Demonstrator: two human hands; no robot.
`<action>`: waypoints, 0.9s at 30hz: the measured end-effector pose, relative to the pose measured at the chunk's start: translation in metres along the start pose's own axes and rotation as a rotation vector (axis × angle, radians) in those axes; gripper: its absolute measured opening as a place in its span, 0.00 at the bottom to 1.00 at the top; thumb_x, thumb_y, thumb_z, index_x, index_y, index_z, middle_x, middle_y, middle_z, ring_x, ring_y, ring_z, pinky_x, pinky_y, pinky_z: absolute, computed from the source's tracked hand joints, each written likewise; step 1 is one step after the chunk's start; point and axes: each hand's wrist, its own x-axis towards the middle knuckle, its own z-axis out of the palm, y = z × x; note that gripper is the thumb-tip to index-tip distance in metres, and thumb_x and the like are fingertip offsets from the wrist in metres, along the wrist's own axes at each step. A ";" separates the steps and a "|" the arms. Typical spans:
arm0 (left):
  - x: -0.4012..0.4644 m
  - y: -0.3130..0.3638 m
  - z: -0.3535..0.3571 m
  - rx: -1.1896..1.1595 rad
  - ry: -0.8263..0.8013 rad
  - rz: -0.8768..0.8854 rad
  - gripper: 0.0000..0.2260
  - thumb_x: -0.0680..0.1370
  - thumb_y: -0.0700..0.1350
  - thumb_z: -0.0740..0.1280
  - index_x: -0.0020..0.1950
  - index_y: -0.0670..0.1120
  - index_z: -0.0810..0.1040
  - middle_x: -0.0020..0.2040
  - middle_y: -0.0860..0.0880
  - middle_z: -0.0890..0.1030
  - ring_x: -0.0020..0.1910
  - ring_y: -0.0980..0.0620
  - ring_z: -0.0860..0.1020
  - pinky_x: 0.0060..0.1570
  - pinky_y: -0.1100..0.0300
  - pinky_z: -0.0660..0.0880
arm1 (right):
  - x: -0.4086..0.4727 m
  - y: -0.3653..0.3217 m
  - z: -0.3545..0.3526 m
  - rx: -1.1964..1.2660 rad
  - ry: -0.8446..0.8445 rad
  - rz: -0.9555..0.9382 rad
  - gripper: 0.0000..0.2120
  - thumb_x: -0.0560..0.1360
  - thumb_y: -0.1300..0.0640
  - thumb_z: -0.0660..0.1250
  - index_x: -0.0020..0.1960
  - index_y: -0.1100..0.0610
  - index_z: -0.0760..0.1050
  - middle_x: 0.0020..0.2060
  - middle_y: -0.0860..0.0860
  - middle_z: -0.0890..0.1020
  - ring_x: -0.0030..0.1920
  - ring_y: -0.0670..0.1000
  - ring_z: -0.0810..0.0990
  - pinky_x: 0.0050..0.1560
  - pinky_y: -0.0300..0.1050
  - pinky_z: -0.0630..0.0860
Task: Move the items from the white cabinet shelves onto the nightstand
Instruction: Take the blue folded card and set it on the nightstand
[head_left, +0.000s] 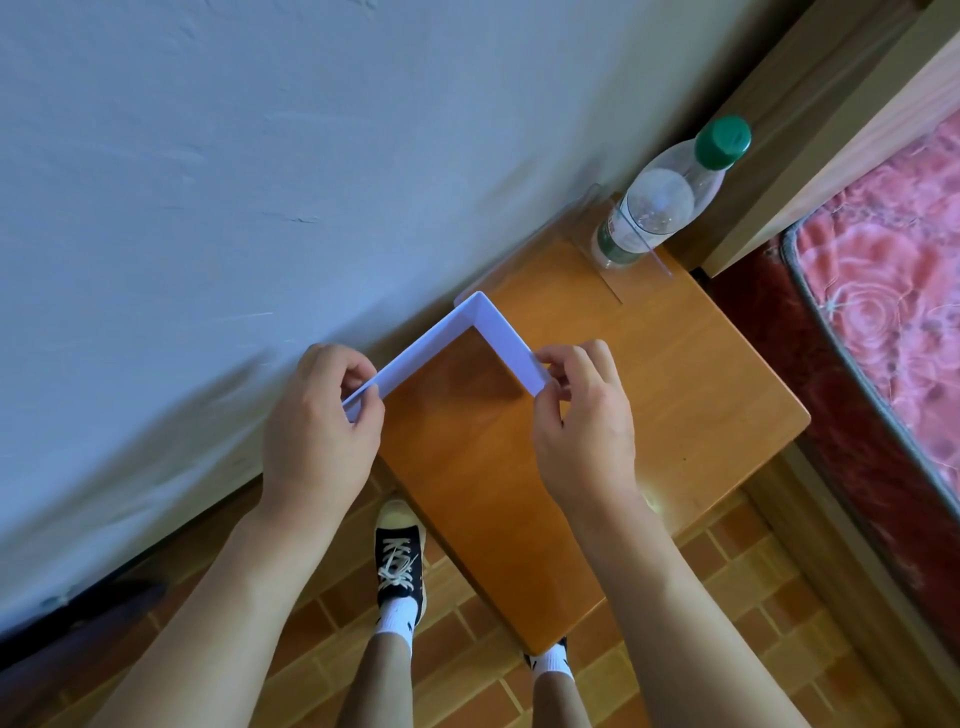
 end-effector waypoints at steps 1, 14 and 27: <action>0.000 -0.001 0.000 -0.002 0.003 -0.004 0.08 0.76 0.35 0.69 0.49 0.46 0.75 0.46 0.51 0.77 0.40 0.47 0.77 0.37 0.47 0.77 | 0.000 0.000 0.001 0.000 -0.005 0.002 0.14 0.80 0.67 0.63 0.60 0.56 0.79 0.51 0.45 0.74 0.47 0.48 0.76 0.45 0.48 0.78; 0.005 -0.015 -0.001 0.005 -0.001 0.020 0.08 0.76 0.34 0.69 0.48 0.46 0.76 0.46 0.51 0.77 0.41 0.49 0.76 0.39 0.49 0.76 | -0.001 -0.005 0.009 -0.021 -0.016 -0.023 0.13 0.81 0.66 0.64 0.61 0.55 0.79 0.51 0.45 0.74 0.48 0.47 0.76 0.44 0.49 0.80; 0.002 -0.017 0.001 0.002 0.015 0.017 0.07 0.77 0.35 0.69 0.52 0.45 0.78 0.49 0.50 0.78 0.43 0.50 0.78 0.41 0.51 0.77 | -0.002 -0.005 0.010 -0.028 -0.024 -0.038 0.12 0.81 0.65 0.64 0.62 0.55 0.79 0.52 0.46 0.75 0.48 0.47 0.77 0.45 0.48 0.80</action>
